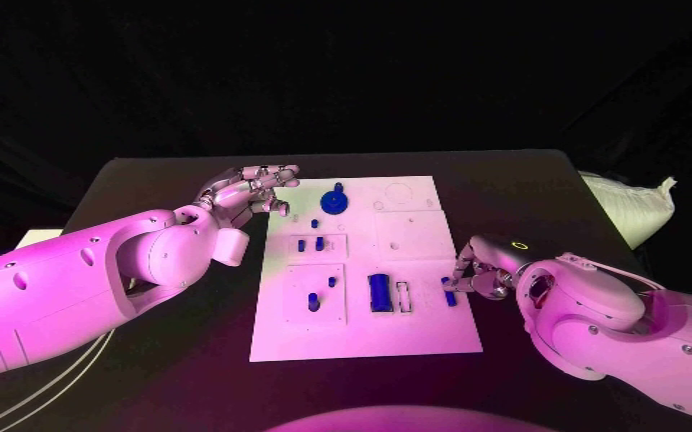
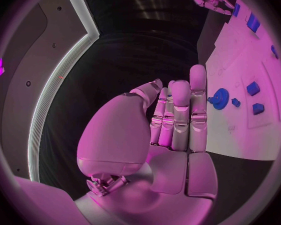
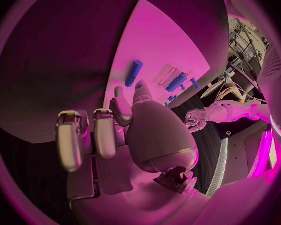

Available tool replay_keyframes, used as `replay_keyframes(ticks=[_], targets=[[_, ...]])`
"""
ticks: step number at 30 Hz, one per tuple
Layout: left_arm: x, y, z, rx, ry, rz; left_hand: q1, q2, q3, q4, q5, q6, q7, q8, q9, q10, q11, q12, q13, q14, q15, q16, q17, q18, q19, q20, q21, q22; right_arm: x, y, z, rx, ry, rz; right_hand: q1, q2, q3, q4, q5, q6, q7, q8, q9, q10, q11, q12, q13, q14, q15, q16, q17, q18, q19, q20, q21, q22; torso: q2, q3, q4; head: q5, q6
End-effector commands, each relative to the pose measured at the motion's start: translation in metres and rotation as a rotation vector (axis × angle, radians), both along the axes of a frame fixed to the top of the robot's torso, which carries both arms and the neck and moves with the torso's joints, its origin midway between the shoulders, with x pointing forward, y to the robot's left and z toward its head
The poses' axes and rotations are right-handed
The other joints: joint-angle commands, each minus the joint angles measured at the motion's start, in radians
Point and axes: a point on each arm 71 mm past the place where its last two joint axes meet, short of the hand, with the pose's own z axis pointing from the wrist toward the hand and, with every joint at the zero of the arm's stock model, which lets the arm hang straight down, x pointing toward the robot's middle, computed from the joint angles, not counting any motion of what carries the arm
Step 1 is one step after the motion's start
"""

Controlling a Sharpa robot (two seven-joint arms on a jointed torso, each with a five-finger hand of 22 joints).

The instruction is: Assemble the parts on the task board

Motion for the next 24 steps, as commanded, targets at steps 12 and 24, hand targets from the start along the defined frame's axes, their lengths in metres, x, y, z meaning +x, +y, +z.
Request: replay_keyframes(ticks=[12,24], targets=[[-0.001,-0.001,0.001,-0.002,-0.012,-0.013,-0.001,0.008,-0.007,-0.001,0.004,-0.006,0.002,0.005,0.0,-0.008,0.001,0.005,0.001,-0.005,-0.001,0.003,-0.002,0.019,0.003,0.0,-0.005,-0.002,-0.002,0.006,-0.012,-0.067,0.052,0.005,0.013,-0.004,0.016,0.002,0.005,0.03,-0.005,-0.003,-0.002,0.018,-0.012,0.018,0.017,0.067,-0.002,0.009,0.074,-0.01,0.053,0.004,0.002,0.208,0.001,0.0014,0.0013,0.003,-0.004],[-0.001,-0.001,0.001,-0.003,-0.012,-0.014,-0.001,0.008,-0.007,-0.001,0.004,-0.006,0.002,0.005,0.0,-0.008,0.001,0.005,0.001,-0.005,-0.001,0.003,-0.002,0.019,0.003,0.0,-0.005,-0.002,-0.001,0.018,-0.02,-0.136,0.039,0.076,0.13,0.013,0.105,-0.07,-0.156,0.054,-0.013,-0.012,-0.007,0.038,-0.021,0.089,0.061,0.073,-0.01,0.034,0.109,-0.015,0.067,-0.005,0.017,0.223,0.0,0.0013,0.0012,0.007,-0.008]])
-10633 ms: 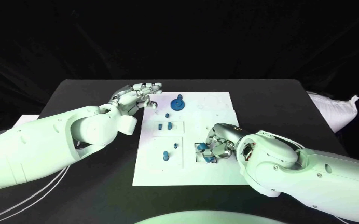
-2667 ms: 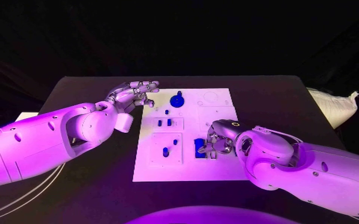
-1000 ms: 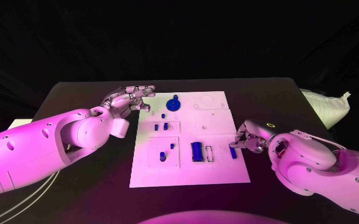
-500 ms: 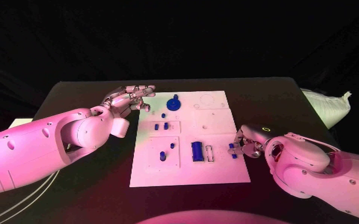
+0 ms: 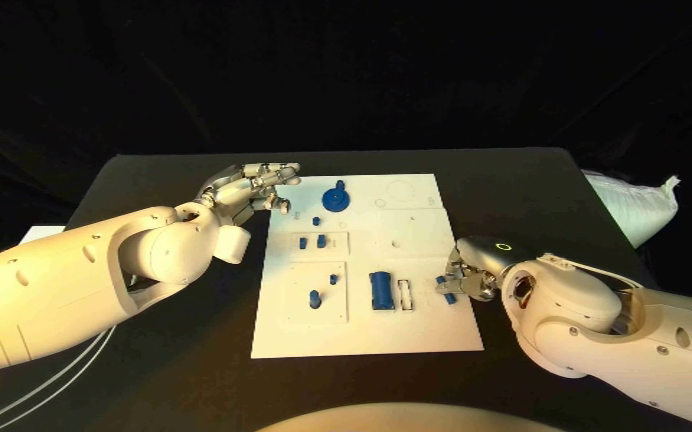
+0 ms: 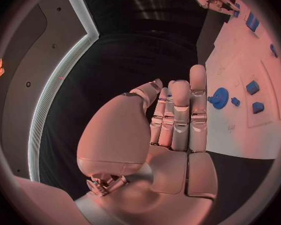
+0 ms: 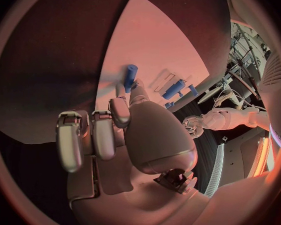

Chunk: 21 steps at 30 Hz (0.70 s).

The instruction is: Assemble the parts on the task board

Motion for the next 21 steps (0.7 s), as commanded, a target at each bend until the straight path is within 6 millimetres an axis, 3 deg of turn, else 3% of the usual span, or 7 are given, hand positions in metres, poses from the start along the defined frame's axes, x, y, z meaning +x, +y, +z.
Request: replay_keyframes(ticks=[1,6,13,17,21], targets=[[-0.0005,-0.0018,0.0012,-0.007,-0.01,-0.013,-0.001,0.008,-0.007,-0.001,0.004,-0.006,0.002,0.005,0.0,-0.008,0.001,0.005,0.002,-0.005,-0.001,0.003,-0.001,0.018,0.003,0.0,-0.005,-0.002,-0.0045,0.0,-0.0115,-0.108,0.035,0.025,0.062,0.006,0.028,-0.025,-0.011,0.008,-0.003,-0.005,-0.007,0.043,-0.039,0.068,0.065,0.079,-0.011,0.008,0.113,-0.016,0.068,-0.005,0.006,0.224,-0.001,-0.0001,0.0008,0.002,-0.002],[-0.0007,-0.002,0.0012,-0.006,-0.01,-0.015,-0.001,0.008,-0.007,-0.001,0.004,-0.006,0.002,0.005,0.0,-0.008,0.001,0.005,0.002,-0.005,-0.001,0.003,-0.001,0.018,0.003,0.0,-0.005,-0.002,-0.0063,0.0047,-0.0141,-0.138,0.043,0.057,0.099,-0.001,0.065,-0.062,-0.026,0.017,0.0,-0.011,-0.012,0.043,-0.037,0.077,0.073,0.079,-0.01,0.013,0.12,-0.017,0.071,-0.006,0.009,0.227,0.0,-0.0008,0.0016,0.002,-0.004],[-0.0008,-0.0022,0.0012,-0.004,-0.011,-0.016,-0.001,0.008,-0.007,-0.001,0.004,-0.006,0.002,0.005,0.0,-0.008,0.001,0.005,0.002,-0.005,-0.001,0.003,-0.001,0.018,0.003,0.0,-0.005,-0.002,-0.0076,0.009,-0.0145,-0.147,0.041,0.072,0.077,-0.019,0.075,-0.061,-0.014,0.02,0.003,-0.019,-0.017,0.039,-0.034,0.073,0.072,0.079,-0.007,0.011,0.118,-0.017,0.07,-0.003,0.009,0.226,-0.001,-0.0011,-0.0006,0.003,-0.005],[-0.0007,-0.0026,0.0012,-0.004,-0.012,-0.017,-0.001,0.008,-0.007,-0.001,0.004,-0.006,0.002,0.005,0.0,-0.008,0.001,0.005,0.002,-0.005,-0.001,0.003,-0.001,0.018,0.003,0.0,-0.005,-0.002,-0.0072,0.0098,-0.0146,-0.136,0.039,0.063,0.06,-0.027,0.093,-0.056,0.035,0.024,0.003,-0.026,-0.021,0.037,-0.036,0.069,0.071,0.078,-0.007,0.01,0.118,-0.017,0.07,-0.003,0.008,0.226,-0.002,-0.0014,-0.0005,0.001,-0.005],[-0.0007,-0.0029,0.0011,-0.004,-0.012,-0.018,-0.001,0.008,-0.008,-0.001,0.004,-0.006,0.002,0.006,0.0,-0.009,0.001,0.007,0.002,-0.006,-0.001,0.003,-0.002,0.018,0.003,0.0,-0.006,-0.002,-0.0066,0.0094,-0.0129,-0.092,0.023,0.028,0.066,-0.024,0.134,-0.061,0.146,0.034,-0.001,-0.029,-0.024,0.036,-0.04,0.069,0.072,0.078,-0.011,0.01,0.118,-0.016,0.07,-0.006,0.008,0.226,-0.002,-0.0009,0.0006,0.0,-0.004]])
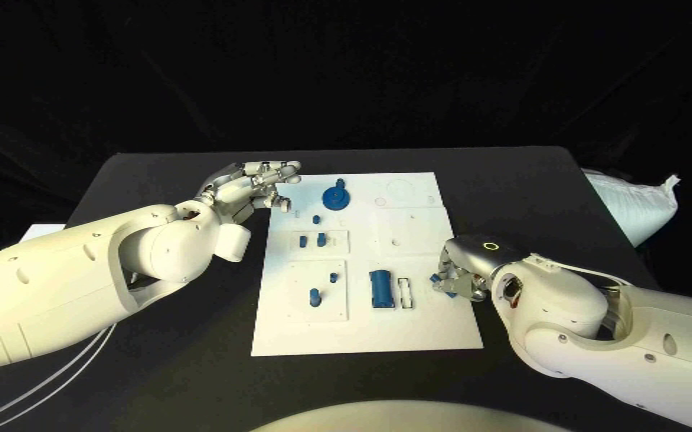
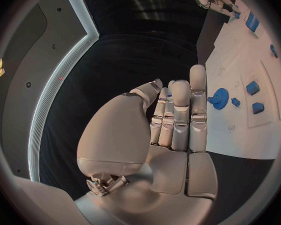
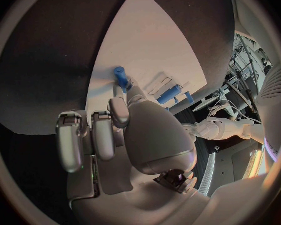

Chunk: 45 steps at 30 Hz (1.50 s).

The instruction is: Assemble the parts on the task board

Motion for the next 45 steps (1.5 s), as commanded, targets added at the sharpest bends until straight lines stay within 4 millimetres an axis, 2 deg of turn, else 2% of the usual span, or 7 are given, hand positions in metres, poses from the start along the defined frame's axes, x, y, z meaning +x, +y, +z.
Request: replay_keyframes(ticks=[1,4,10,16,23,37,45], targets=[[-0.001,-0.002,0.001,-0.006,-0.009,-0.015,-0.001,0.008,-0.008,-0.001,0.004,-0.006,0.002,0.006,0.0,-0.009,0.001,0.007,0.001,-0.006,-0.001,0.003,-0.002,0.018,0.003,0.0,-0.006,-0.002,-0.005,-0.006,-0.012,-0.011,0.052,-0.065,0.043,-0.023,0.033,-0.005,0.085,0.01,-0.004,0.005,0.005,0.035,-0.039,0.067,0.072,0.079,-0.01,0.0,0.118,-0.016,0.069,-0.007,0.002,0.226,0.0,0.0005,0.0008,-0.001,0.001],[0.0,-0.002,0.001,-0.007,-0.01,-0.015,-0.001,0.008,-0.008,-0.001,0.004,-0.006,0.002,0.006,0.0,-0.009,0.001,0.007,0.001,-0.006,-0.001,0.003,-0.002,0.018,0.003,0.0,-0.006,-0.002,-0.005,-0.006,-0.009,0.037,0.037,-0.089,0.041,-0.034,0.07,-0.01,0.148,0.012,-0.004,0.001,0.004,0.034,-0.038,0.065,0.071,0.079,-0.01,-0.002,0.116,-0.016,0.068,-0.007,0.001,0.225,0.0,0.001,0.0,0.0,0.002],[0.0,-0.003,0.001,-0.007,-0.01,-0.016,-0.001,0.008,-0.008,-0.001,0.004,-0.006,0.002,0.006,0.0,-0.009,0.001,0.007,0.001,-0.006,-0.001,0.003,-0.002,0.018,0.003,0.0,-0.006,-0.002,-0.007,-0.004,-0.004,0.133,0.015,-0.123,0.015,-0.064,0.144,-0.013,0.206,0.011,-0.001,-0.005,0.004,0.033,-0.036,0.058,0.067,0.078,-0.007,-0.006,0.112,-0.016,0.067,-0.005,0.001,0.224,0.0,0.0003,0.0002,0.0,0.003],[0.0,-0.003,0.001,-0.006,-0.011,-0.017,0.0,0.009,-0.008,-0.002,0.004,-0.007,0.002,0.006,0.0,-0.01,0.001,0.007,0.001,-0.006,-0.001,0.004,-0.002,0.018,0.004,0.0,-0.006,-0.002,-0.009,-0.002,0.002,0.209,-0.004,-0.142,-0.021,-0.096,0.21,-0.012,0.214,0.016,-0.002,-0.007,0.006,0.036,-0.037,0.057,0.067,0.078,-0.008,-0.006,0.112,-0.015,0.067,-0.005,0.0,0.224,0.001,0.0,0.0003,0.0,0.004],[0.0,-0.003,0.001,-0.006,-0.011,-0.017,0.0,0.009,-0.008,-0.002,0.004,-0.007,0.002,0.006,0.0,-0.01,0.001,0.007,0.001,-0.006,-0.001,0.004,-0.002,0.018,0.004,0.0,-0.006,-0.002,-0.012,0.002,0.007,0.275,-0.02,-0.156,-0.058,-0.117,0.246,-0.004,0.201,0.021,-0.006,-0.006,0.01,0.04,-0.039,0.061,0.069,0.078,-0.01,-0.006,0.113,-0.015,0.067,-0.006,0.0,0.225,0.002,0.0002,0.0007,0.0,0.005],[-0.001,-0.003,0.001,-0.006,-0.01,-0.018,0.0,0.009,-0.008,-0.002,0.004,-0.007,0.002,0.006,0.0,-0.01,0.001,0.007,0.001,-0.006,-0.001,0.004,-0.002,0.018,0.004,0.0,-0.006,-0.002,-0.014,0.012,0.003,0.335,0.062,-0.18,-0.116,-0.141,0.275,0.017,0.182,0.038,-0.016,0.002,0.021,0.048,-0.047,0.07,0.074,0.08,-0.015,-0.004,0.117,-0.017,0.071,-0.01,0.003,0.228,0.002,-0.0007,0.0023,0.005,-0.001],[-0.001,-0.003,0.001,-0.007,-0.009,-0.02,0.0,0.009,-0.008,-0.002,0.004,-0.007,0.002,0.006,0.0,-0.01,0.001,0.007,0.001,-0.006,-0.001,0.004,-0.002,0.018,0.004,0.0,-0.006,-0.002,-0.015,0.017,-0.003,0.319,0.144,-0.19,-0.191,-0.158,0.258,0.054,0.232,0.063,-0.031,0.019,0.04,0.059,-0.058,0.081,0.08,0.082,-0.024,0.003,0.126,-0.019,0.077,-0.018,0.01,0.234,0.001,-0.0009,0.0008,0.008,-0.002]])
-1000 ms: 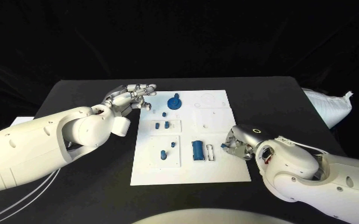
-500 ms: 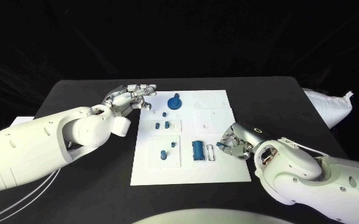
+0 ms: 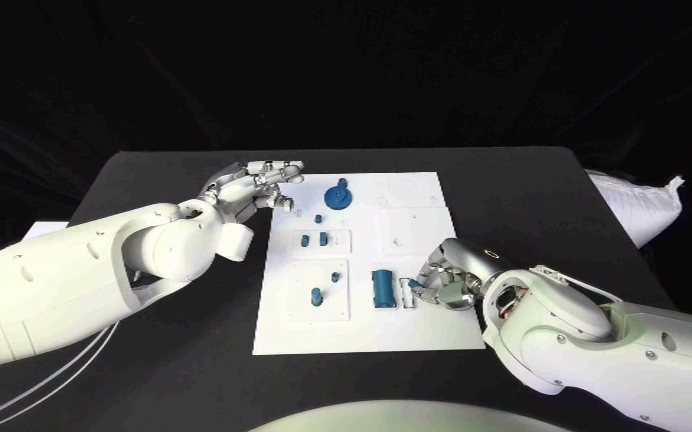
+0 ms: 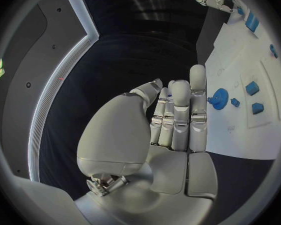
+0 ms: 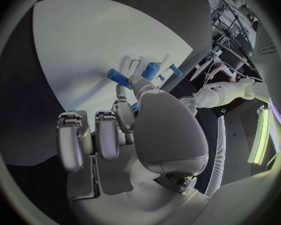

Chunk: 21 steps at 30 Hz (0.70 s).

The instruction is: Assemble the parts on the task board

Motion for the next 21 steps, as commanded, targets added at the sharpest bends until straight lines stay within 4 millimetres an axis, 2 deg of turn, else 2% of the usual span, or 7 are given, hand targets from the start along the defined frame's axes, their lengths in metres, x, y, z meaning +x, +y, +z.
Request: replay_keyframes(ticks=[1,12,21], targets=[[-0.001,-0.0024,0.0012,-0.009,-0.007,-0.016,0.0,0.009,-0.005,0.001,0.004,-0.007,0.002,0.006,0.0,-0.006,-0.003,0.001,0.001,-0.006,-0.001,0.004,-0.001,0.018,0.004,0.0,-0.006,-0.001,-0.0019,-0.0004,-0.0066,-0.02,0.09,-0.021,-0.02,0.001,-0.005,0.011,0.007,0.01,-0.003,0.006,0.008,0.034,-0.033,-0.006,0.042,0.079,-0.003,0.003,0.126,-0.019,0.077,-0.011,0.004,0.235,-0.001,-0.0002,0.0,0.001,-0.001],[-0.0015,-0.0024,0.0014,-0.008,-0.007,-0.017,0.0,0.009,-0.005,0.001,0.004,-0.007,0.002,0.006,0.0,-0.006,-0.003,0.001,0.001,-0.006,-0.001,0.004,-0.001,0.018,0.004,0.0,-0.006,-0.001,0.0015,0.0009,-0.0108,-0.031,0.11,-0.044,-0.062,-0.001,-0.025,0.037,0.008,0.021,-0.01,0.017,0.026,0.04,-0.039,-0.001,0.045,0.079,-0.008,0.004,0.128,-0.02,0.08,-0.016,0.006,0.238,-0.001,0.0003,-0.0001,0.003,0.002],[-0.0019,-0.0025,0.0016,-0.008,-0.006,-0.017,0.001,0.009,-0.005,0.0,0.004,-0.007,0.002,0.006,0.0,-0.008,-0.003,0.003,0.001,-0.006,-0.001,0.004,-0.002,0.018,0.004,0.0,-0.007,-0.002,0.005,0.0033,-0.011,-0.031,0.094,-0.051,-0.086,0.011,-0.04,0.057,0.02,0.034,-0.018,0.03,0.043,0.046,-0.045,0.008,0.051,0.08,-0.013,0.007,0.132,-0.021,0.083,-0.02,0.01,0.241,0.001,0.0005,-0.0007,0.004,0.003]])
